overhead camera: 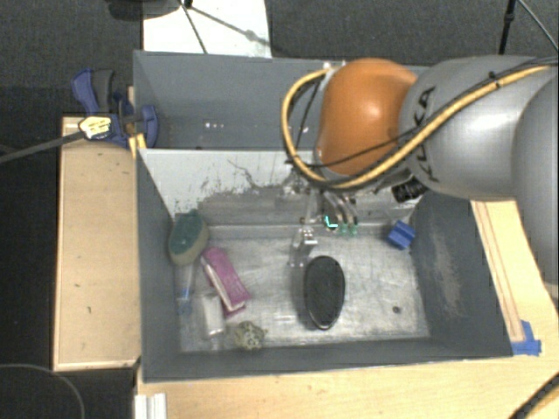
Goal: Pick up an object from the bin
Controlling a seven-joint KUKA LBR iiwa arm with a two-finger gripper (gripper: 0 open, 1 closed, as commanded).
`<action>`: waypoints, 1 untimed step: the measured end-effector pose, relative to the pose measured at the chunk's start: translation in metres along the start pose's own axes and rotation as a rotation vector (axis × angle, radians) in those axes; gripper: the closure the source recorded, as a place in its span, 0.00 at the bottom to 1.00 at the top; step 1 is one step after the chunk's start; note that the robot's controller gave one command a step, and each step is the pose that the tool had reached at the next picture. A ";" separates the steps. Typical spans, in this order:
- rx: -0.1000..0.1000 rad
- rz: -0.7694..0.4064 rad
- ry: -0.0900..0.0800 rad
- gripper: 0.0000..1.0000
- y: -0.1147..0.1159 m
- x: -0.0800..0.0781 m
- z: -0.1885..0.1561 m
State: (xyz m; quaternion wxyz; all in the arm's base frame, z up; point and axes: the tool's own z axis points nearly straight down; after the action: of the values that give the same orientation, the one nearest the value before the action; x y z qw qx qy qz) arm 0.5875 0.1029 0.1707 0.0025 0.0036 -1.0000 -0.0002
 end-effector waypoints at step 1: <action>-0.001 -0.219 -0.014 0.00 -0.040 0.062 0.099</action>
Offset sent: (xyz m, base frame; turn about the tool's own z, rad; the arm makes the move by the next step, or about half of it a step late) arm -0.0648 -0.0406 -0.1007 -0.2194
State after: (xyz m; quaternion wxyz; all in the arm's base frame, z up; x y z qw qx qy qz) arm 0.5249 0.0626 0.0721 -0.0045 0.1127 -0.9936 -0.0008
